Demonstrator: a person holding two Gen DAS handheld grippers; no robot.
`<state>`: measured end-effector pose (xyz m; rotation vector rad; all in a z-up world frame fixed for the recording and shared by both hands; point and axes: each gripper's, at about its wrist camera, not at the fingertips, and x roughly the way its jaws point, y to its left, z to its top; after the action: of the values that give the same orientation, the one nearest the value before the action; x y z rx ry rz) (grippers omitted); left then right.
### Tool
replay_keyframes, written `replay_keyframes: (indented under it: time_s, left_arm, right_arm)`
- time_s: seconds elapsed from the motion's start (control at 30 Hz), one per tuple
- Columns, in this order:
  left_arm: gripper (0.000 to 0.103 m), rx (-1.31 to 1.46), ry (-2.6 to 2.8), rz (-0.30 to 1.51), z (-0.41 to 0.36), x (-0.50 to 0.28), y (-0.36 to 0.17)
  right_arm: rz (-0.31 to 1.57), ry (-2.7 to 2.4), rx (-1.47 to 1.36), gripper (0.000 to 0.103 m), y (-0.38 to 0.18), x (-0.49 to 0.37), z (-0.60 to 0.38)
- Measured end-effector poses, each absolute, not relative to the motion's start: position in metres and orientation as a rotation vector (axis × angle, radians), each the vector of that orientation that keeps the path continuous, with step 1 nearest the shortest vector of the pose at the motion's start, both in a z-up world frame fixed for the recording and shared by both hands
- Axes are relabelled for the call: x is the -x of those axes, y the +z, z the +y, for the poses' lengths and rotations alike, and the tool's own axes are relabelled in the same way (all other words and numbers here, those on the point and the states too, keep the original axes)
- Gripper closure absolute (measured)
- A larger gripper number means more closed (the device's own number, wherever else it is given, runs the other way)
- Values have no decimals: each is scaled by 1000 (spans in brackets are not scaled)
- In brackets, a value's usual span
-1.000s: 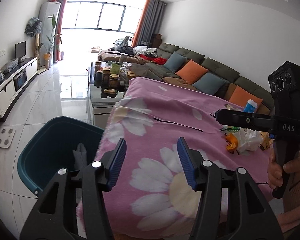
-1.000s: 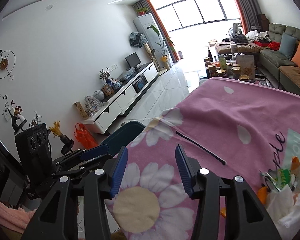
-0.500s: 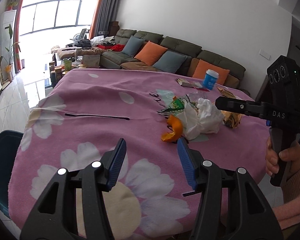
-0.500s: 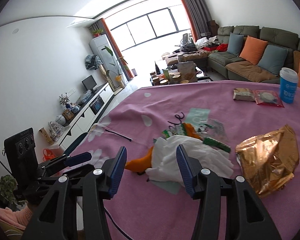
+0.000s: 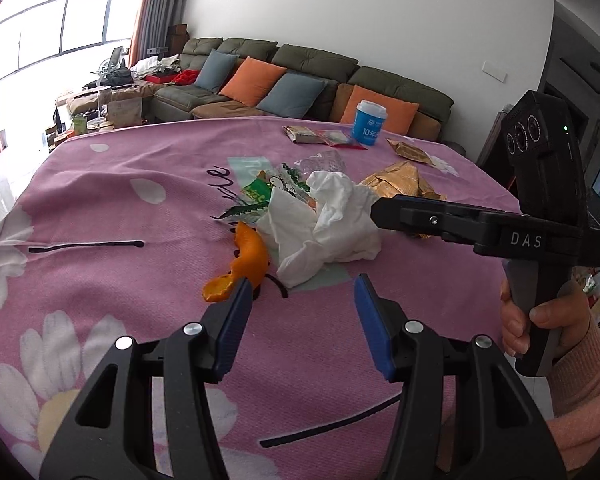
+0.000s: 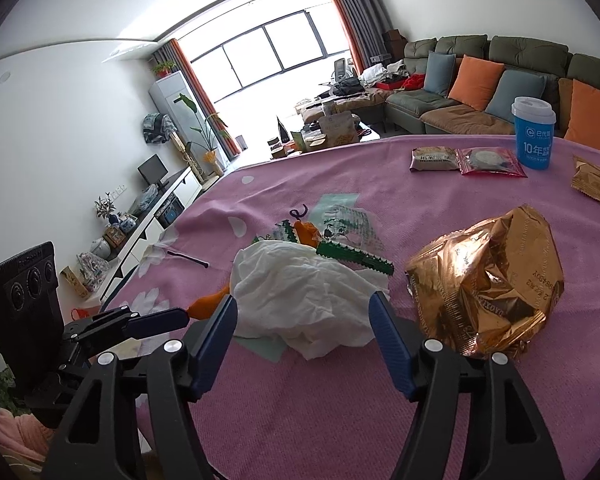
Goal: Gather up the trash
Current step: 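Grasp a white tissue with the right gripper while the left gripper grasps another tissue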
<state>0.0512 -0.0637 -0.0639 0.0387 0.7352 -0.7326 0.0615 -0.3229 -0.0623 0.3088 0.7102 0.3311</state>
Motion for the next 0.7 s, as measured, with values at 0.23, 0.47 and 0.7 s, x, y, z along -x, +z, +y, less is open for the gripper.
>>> replay_keyframes:
  time_s: [0.23, 0.47, 0.7]
  left_arm:
    - [52, -43, -738, 787, -79, -68, -70]
    - [52, -43, -739, 796, -83, -74, -70]
    - [52, -61, -733, 803, -92, -78, -70]
  right_arm:
    - [729, 337, -300, 45, -67, -69, -321]
    - [733, 368, -316, 94, -68, -65, -330]
    - [664, 382, -403, 97, -53, -50, -355]
